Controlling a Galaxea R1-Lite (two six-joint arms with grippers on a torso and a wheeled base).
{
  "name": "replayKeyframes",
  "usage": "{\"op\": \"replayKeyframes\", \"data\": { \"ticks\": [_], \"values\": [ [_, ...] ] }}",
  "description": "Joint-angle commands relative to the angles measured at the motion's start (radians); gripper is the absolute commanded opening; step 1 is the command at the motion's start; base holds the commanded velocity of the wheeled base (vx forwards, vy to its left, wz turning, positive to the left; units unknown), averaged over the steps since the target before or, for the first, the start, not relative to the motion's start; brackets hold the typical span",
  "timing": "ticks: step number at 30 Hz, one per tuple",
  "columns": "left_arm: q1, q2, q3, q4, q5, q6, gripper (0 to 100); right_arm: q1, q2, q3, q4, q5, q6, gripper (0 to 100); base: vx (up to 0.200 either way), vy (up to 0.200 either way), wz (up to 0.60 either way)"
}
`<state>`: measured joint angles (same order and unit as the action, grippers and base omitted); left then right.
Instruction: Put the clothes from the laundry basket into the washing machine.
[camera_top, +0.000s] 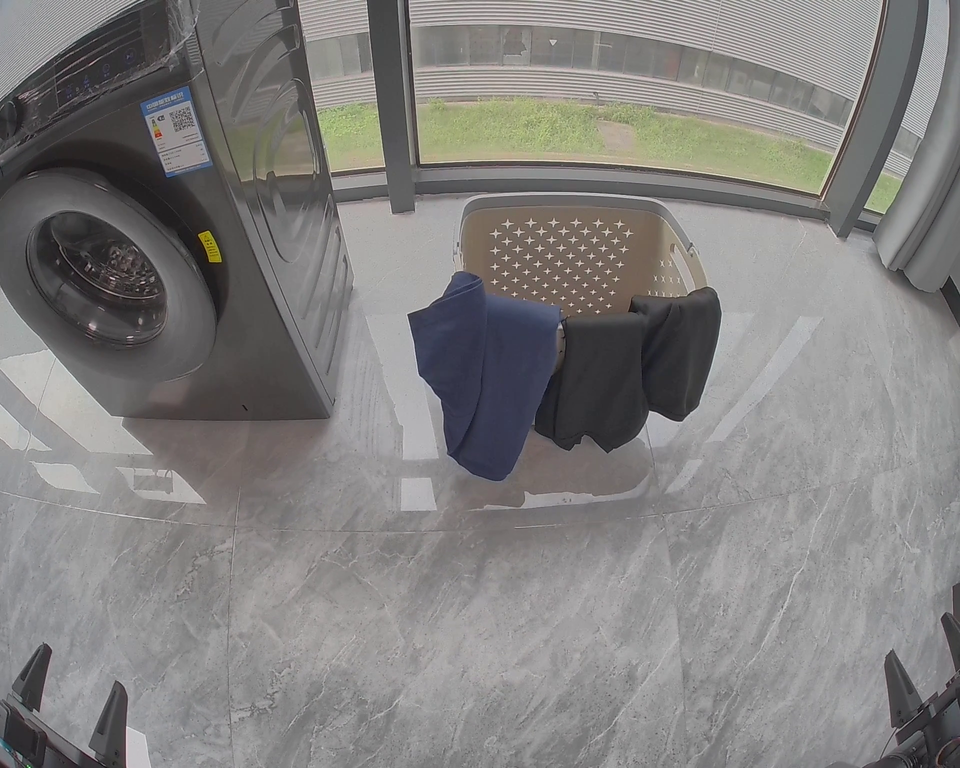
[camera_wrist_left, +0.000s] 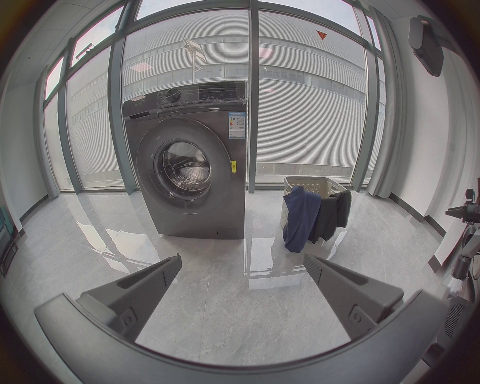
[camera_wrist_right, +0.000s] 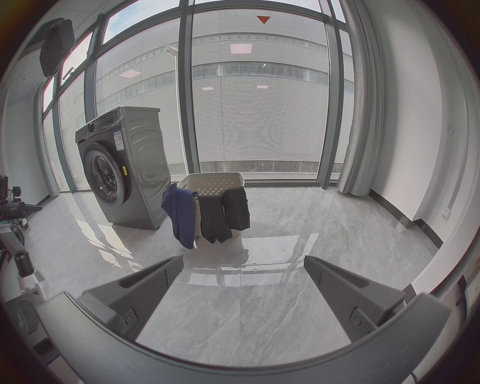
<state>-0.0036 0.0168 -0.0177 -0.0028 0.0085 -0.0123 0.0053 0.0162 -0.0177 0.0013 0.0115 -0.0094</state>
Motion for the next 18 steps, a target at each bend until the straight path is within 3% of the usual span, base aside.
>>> {"op": "replayKeyframes", "data": {
  "ticks": [1,4,16,18],
  "values": [
    [0.001,-0.015,0.018,0.000,0.001,-0.001,100,0.001,-0.016,0.016,-0.001,0.001,-0.001,100,0.000,0.000,0.00],
    [0.001,-0.015,0.018,0.000,0.002,-0.001,100,0.001,-0.016,0.016,0.000,0.001,-0.001,100,0.000,0.000,0.00],
    [0.001,-0.017,0.018,0.000,0.002,-0.001,100,0.001,-0.016,0.016,0.000,0.001,0.000,100,0.000,-0.200,0.00],
    [0.001,-0.015,0.018,0.000,0.002,-0.001,100,0.001,-0.016,0.016,-0.001,0.001,0.000,100,0.000,0.000,0.00]
  ]
}}
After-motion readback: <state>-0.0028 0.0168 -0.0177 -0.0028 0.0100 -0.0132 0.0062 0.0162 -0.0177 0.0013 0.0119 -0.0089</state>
